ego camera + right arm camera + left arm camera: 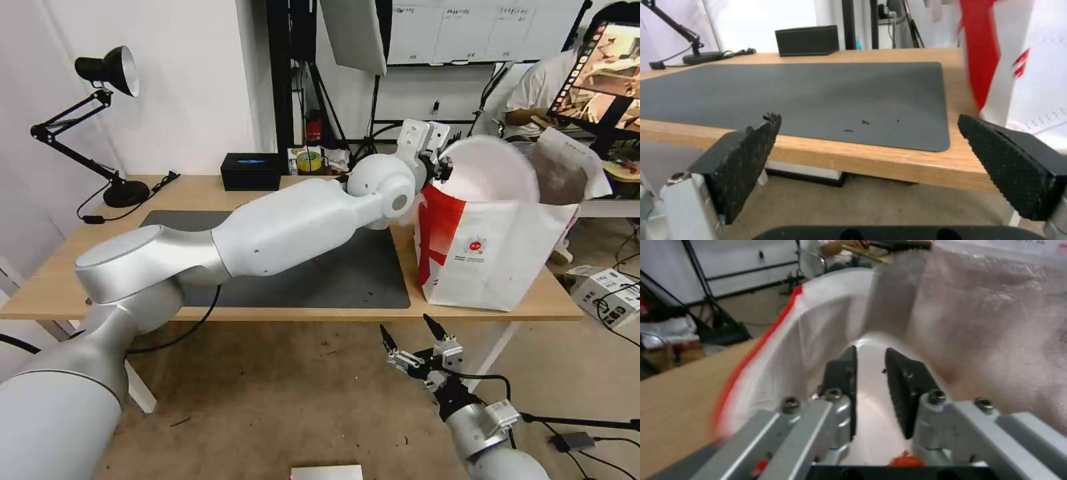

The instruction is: Pick up the trash from the table and place it into the takeout bag.

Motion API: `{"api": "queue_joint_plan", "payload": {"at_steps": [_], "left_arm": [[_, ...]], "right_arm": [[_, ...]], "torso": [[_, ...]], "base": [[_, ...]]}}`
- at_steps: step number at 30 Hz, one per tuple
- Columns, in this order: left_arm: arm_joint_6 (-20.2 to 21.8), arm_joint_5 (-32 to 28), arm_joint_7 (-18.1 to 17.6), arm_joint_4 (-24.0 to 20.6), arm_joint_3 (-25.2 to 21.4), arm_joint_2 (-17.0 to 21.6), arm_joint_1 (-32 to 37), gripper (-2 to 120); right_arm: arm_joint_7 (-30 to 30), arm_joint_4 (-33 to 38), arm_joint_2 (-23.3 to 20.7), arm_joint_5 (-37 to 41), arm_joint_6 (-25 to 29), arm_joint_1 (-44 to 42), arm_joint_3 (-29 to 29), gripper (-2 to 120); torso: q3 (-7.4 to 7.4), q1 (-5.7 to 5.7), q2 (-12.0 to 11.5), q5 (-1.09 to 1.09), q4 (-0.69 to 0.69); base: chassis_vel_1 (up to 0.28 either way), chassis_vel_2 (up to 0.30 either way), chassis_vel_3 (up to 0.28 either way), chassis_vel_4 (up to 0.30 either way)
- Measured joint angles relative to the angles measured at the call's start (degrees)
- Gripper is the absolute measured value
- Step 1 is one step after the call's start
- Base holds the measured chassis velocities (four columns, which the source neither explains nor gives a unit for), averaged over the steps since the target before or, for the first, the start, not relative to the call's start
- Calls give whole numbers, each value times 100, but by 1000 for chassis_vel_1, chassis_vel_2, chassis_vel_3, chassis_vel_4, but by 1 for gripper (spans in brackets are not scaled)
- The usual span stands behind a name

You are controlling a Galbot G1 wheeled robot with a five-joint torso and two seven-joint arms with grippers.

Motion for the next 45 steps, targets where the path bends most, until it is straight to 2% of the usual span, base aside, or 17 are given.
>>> {"api": "queue_joint_plan", "payload": {"at_steps": [6, 9, 15, 19, 21, 22, 25, 26, 29, 30, 32, 33, 34, 35, 37, 40, 45], "left_arm": [[-31, -156, -134, -273, -107, 149, 38, 49], [-351, 75, -325, -726, -349, 515, 163, 66], [-800, 356, -363, -1126, -588, 1024, 358, 84], [-1459, 716, 216, -1427, -809, 1628, 618, 98], [-2098, 1067, 992, -1719, -983, 2364, 986, 105], [-2098, 1067, 992, -1719, -983, 2364, 986, 105], [-2534, 1263, 1869, -2108, -1511, 3324, 1890, 111], [-2534, 1263, 1869, -2108, -1511, 3324, 1890, 111], [-2767, 1571, 2369, -2426, -2551, 4012, 3073, 114], [-2767, 1571, 2369, -2426, -2551, 4012, 3073, 114], [-2805, 1865, 2524, -2553, -3216, 4272, 3728, 115], [-2853, 2103, 2641, -2731, -4060, 4560, 4564, 115], [-2853, 2103, 2641, -2731, -4060, 4560, 4564, 115], [-2972, 2248, 2694, -2799, -4545, 4746, 5189, 114], [-3185, 2506, 2813, -2702, -4898, 4742, 5928, 112], [-3349, 2677, 2866, -2692, -5257, 4648, 6480, 109], [-3498, 2941, 2891, -2840, -6037, 4451, 7374, 102]], "right_arm": [[0, 0, 0, 0, 0, 0, 0, 100], [0, 0, 0, 0, 0, 0, 0, 100], [0, 0, 0, 0, 0, 0, 0, 100], [0, 0, 0, 0, 0, 0, 0, 100], [0, 0, 0, 0, 0, 0, 0, 100], [0, 0, 0, 0, 0, 0, 0, 100], [0, 0, 0, 0, 0, 1, 0, 100], [0, 0, 0, 0, 0, 1, 0, 100], [-2, 0, 0, 0, 0, 1, 0, 100], [-2, 0, 0, 0, 0, 1, 0, 100], [1, 0, -1, 0, 0, 1, 0, 100], [1, 0, -1, 0, 0, 0, 0, 100], [1, 0, -1, 0, 0, 0, 0, 100], [1, 0, 0, 0, 0, 0, 0, 100], [-2, 1, -1, 0, 0, 1, 0, 100], [-2, 1, 0, 0, 0, 0, 0, 100], [0, 0, 1, 0, 0, 0, 0, 100]], "torso": [[0, 0, 0, 0, -2], [0, 0, 0, 0, -1], [0, 0, 0, -1, 0], [0, 0, 0, -1, 0], [0, 0, 0, -2, -3], [0, 0, 0, -2, -3], [1, 0, -1, -6, 3], [1, 0, -1, -6, 3], [-1, -1, 0, -2, 0], [-1, -1, 0, -2, 0], [0, 0, 0, -5, -2], [0, 0, 0, 0, -2], [0, 0, 0, 0, -2], [-1, -1, 1, -1, 5], [-2, -2, 1, -2, 7], [0, 0, 0, -4, -7], [0, 1, 0, 3, -6]], "base": [[0, 0, 0, 0], [0, 0, 0, 0], [0, 0, 0, 0], [0, 0, 0, 0], [0, 0, 0, 0], [0, 0, 0, 0], [0, 0, 0, 0], [0, 0, 0, 0], [0, 0, 0, 0], [0, 0, 0, 0], [0, 0, 0, 0], [0, 0, 0, 0], [0, 0, 0, 0], [0, 0, 0, 0], [0, 0, 0, 0], [0, 0, 0, 0], [0, 0, 0, 0]]}}
